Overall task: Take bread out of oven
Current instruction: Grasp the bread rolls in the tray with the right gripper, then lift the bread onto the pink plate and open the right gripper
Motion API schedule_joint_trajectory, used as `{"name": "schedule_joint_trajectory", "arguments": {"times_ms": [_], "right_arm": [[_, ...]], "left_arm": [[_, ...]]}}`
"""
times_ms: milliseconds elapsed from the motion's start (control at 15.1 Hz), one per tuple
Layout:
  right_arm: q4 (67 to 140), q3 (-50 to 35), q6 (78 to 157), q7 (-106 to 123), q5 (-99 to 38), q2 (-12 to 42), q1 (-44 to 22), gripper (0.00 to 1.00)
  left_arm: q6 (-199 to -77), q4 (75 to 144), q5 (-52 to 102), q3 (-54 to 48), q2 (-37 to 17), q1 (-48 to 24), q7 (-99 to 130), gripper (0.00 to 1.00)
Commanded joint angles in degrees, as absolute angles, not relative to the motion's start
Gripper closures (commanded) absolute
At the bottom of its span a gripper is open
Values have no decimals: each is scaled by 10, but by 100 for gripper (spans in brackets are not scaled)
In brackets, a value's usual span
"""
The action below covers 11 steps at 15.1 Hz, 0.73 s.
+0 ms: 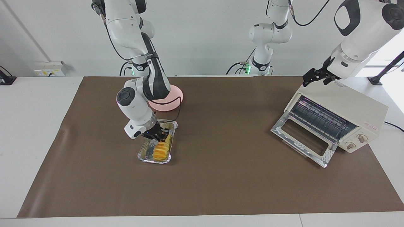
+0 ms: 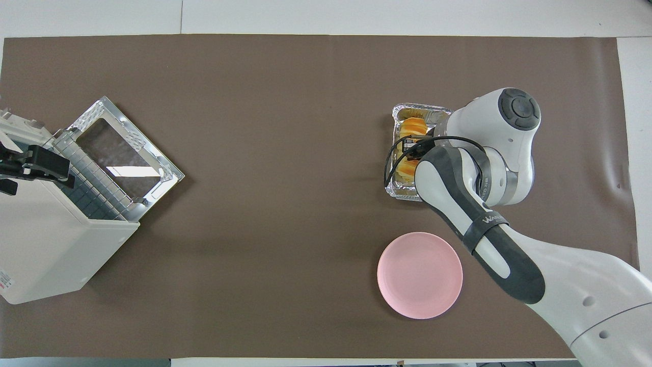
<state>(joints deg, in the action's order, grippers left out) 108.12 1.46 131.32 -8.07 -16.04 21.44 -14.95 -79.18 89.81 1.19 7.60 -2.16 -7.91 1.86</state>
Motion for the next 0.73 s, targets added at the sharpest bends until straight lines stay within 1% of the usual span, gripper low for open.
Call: {"name": "schedule_joint_trajectory", "arguments": {"times_ms": [0, 133, 199, 265, 398, 531, 664], "right_arm": [[1039, 14, 1247, -83, -150, 207, -148, 100], [999, 17, 1164, -90, -150, 197, -145, 100], [991, 18, 1136, -97, -149, 184, -142, 100], [990, 18, 1123, -98, -148, 171, -141, 100], [1004, 20, 1074, -101, -133, 129, -139, 100], [1067, 20, 1017, -116, -132, 67, -143, 100], [1148, 18, 1004, -117, -132, 3, -153, 100]], "left_arm": [[-803, 912, 2, 73, -7, -76, 20, 0], [-802, 913, 2, 73, -7, -76, 20, 0], [-803, 913, 2, 73, -7, -76, 20, 0], [-803, 913, 2, 73, -7, -76, 19, 0], [-803, 913, 2, 73, -7, -76, 19, 0], [-803, 913, 2, 73, -7, -76, 19, 0], [-802, 913, 2, 73, -7, -76, 19, 0]]}}
